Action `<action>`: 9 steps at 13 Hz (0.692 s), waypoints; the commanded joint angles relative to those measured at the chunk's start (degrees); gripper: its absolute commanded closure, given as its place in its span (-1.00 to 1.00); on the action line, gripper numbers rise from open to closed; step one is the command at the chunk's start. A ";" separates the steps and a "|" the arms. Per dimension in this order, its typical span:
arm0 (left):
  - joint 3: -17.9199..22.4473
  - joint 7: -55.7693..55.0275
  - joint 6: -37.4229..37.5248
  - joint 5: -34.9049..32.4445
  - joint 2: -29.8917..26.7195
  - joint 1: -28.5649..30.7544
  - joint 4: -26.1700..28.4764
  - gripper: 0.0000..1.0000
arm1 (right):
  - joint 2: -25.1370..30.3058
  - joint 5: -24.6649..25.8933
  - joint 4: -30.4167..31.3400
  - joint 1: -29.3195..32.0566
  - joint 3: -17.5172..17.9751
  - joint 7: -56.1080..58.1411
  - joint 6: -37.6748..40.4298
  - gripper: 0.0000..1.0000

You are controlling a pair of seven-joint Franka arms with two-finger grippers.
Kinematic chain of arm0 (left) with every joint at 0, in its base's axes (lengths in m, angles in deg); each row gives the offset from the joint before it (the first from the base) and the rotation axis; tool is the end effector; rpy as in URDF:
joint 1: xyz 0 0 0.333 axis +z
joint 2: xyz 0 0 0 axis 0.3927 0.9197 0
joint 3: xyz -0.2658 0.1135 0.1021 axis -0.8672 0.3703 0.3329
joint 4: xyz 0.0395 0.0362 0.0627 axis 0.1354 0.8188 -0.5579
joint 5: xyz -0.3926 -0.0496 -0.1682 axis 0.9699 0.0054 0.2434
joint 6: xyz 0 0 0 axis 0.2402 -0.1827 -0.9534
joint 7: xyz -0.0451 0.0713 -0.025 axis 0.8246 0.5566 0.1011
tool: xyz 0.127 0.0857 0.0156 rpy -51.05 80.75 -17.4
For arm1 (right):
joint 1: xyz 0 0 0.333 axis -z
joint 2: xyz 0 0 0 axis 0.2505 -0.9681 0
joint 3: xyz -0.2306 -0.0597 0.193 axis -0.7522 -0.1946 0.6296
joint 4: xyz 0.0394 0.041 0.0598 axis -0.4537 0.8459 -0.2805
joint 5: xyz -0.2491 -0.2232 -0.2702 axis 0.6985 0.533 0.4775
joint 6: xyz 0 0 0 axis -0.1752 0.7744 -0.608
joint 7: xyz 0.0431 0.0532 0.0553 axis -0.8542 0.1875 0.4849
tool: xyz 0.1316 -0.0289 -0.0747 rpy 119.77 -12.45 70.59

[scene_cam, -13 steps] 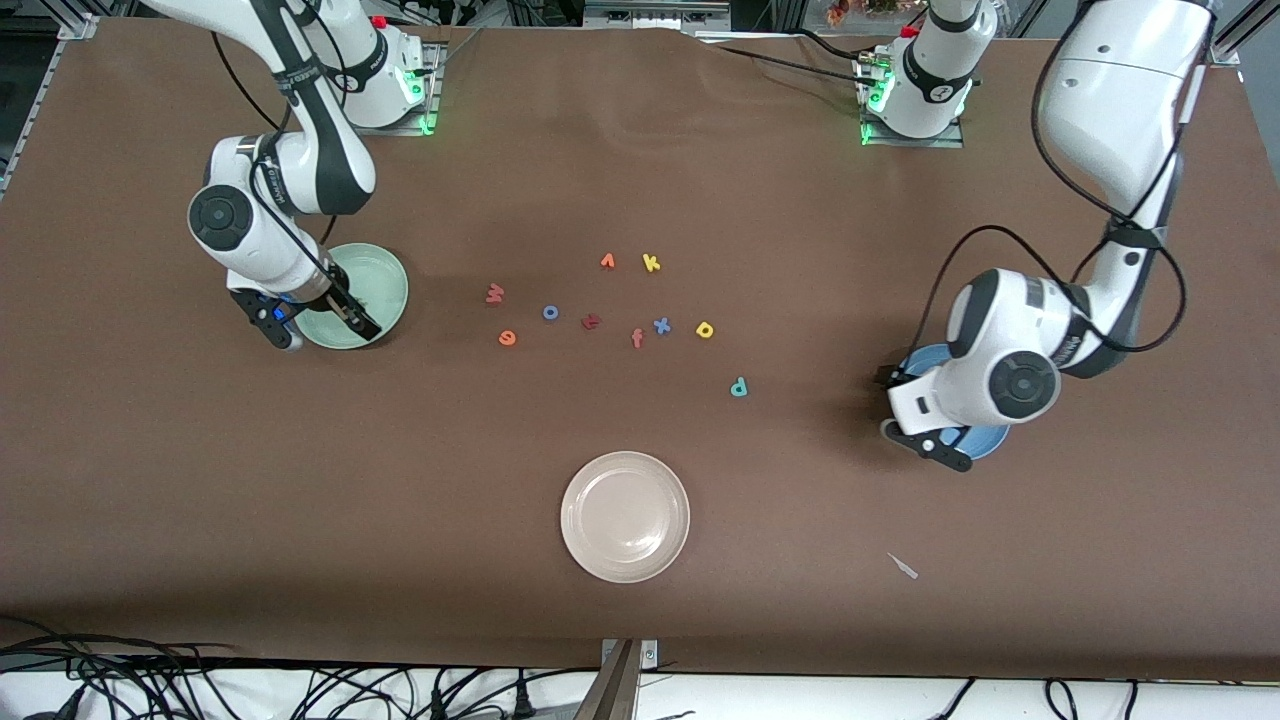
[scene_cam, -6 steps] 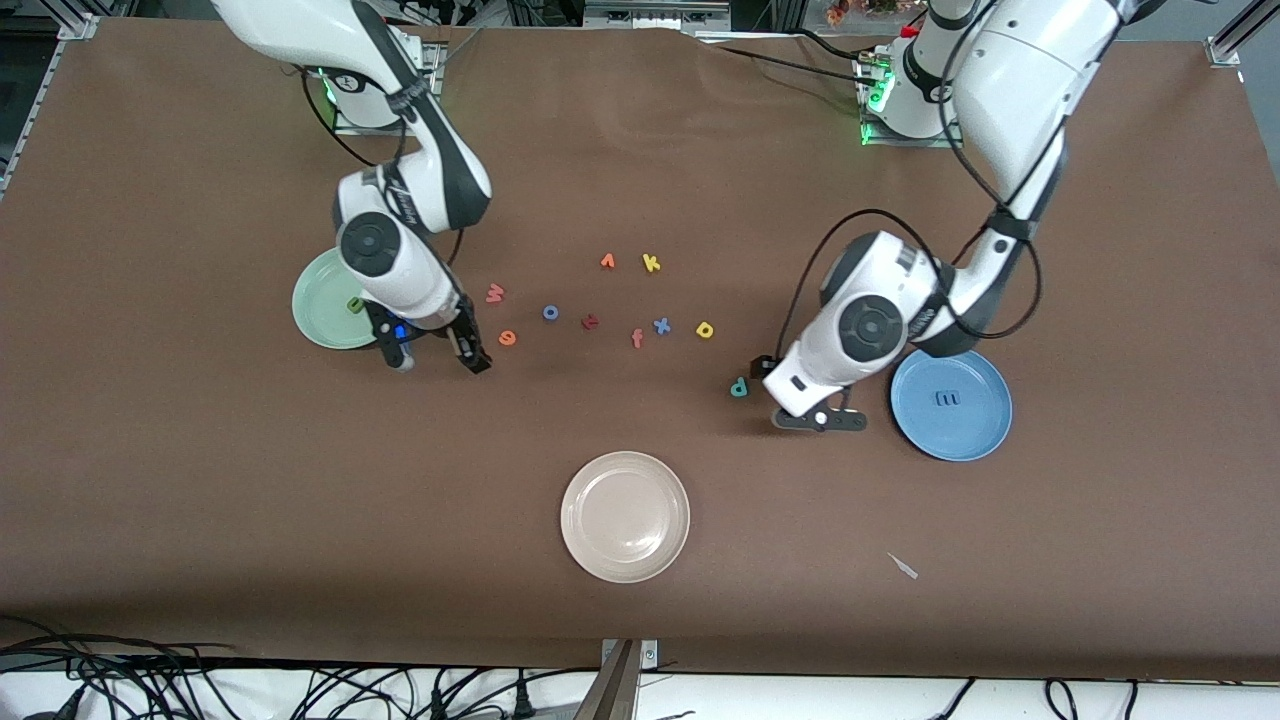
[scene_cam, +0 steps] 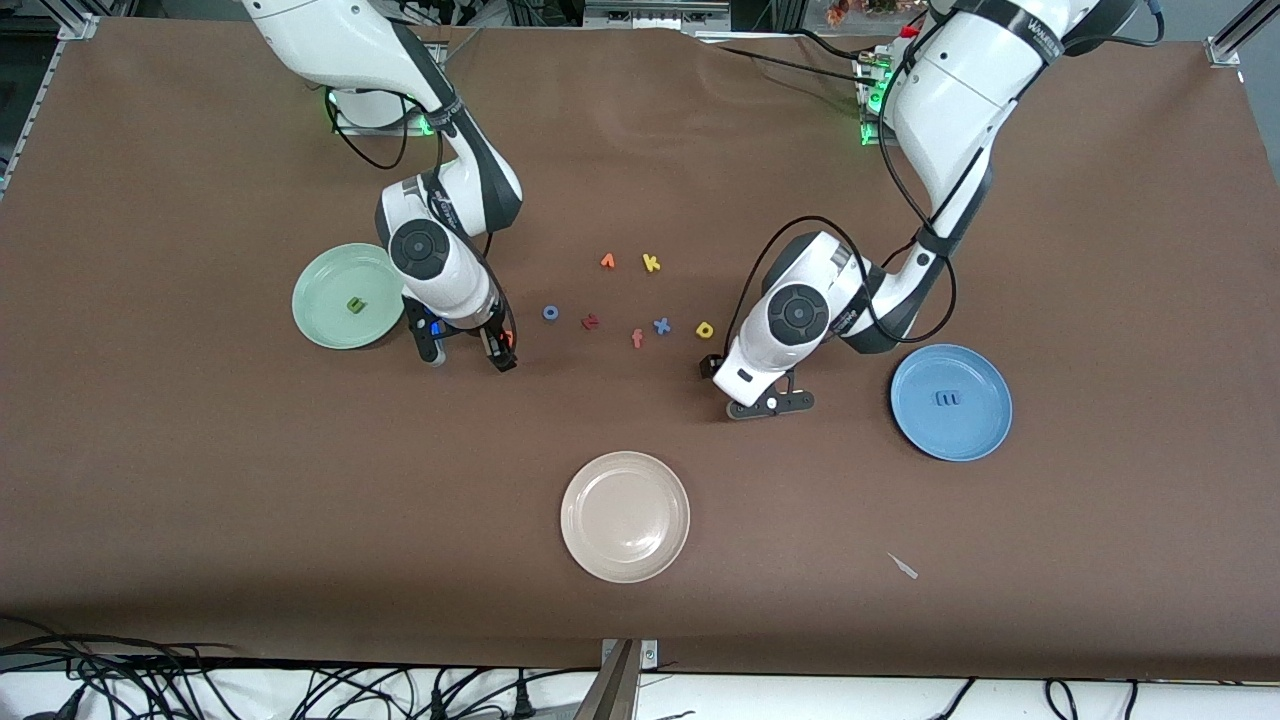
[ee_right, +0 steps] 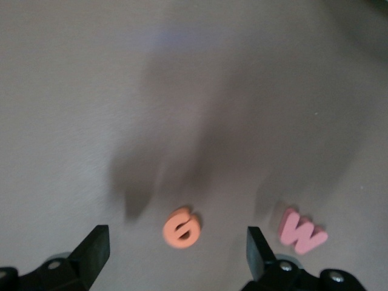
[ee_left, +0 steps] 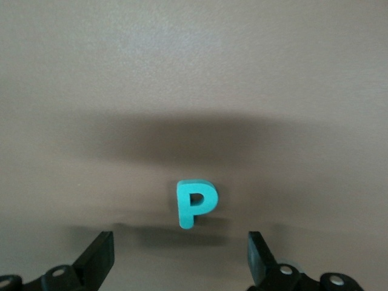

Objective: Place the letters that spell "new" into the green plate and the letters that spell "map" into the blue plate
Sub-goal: 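Grasp the orange e and teal P with the right and left grippers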

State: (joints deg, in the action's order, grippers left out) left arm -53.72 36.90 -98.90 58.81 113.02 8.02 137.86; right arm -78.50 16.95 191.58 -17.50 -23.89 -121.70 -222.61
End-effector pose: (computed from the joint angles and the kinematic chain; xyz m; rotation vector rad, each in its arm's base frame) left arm 0.5791 -0.3592 0.0923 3.0713 0.2756 -0.2130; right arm 0.5188 0.2899 0.0971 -2.5926 1.7293 0.0751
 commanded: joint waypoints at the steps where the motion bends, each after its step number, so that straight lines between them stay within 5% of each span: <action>1: 1.89 -2.24 0.17 -1.05 1.83 -2.56 -3.97 -0.80 | 0.36 -0.74 2.56 -0.94 -0.09 -0.69 -3.97 -0.99; 6: 4.18 -3.48 0.52 -1.13 2.80 -4.85 -5.31 -0.48 | -0.08 -0.74 2.38 -1.83 0.00 -0.69 -4.15 -0.96; 9: 4.27 -3.31 0.52 -1.13 2.89 -4.77 -5.48 -0.13 | -1.04 -0.74 2.38 -2.35 0.00 -0.60 -5.89 -0.37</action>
State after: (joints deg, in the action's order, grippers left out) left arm -50.19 34.51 -99.07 58.79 114.94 4.06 134.30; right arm -78.68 16.94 193.63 -19.22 -23.83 -121.78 -226.10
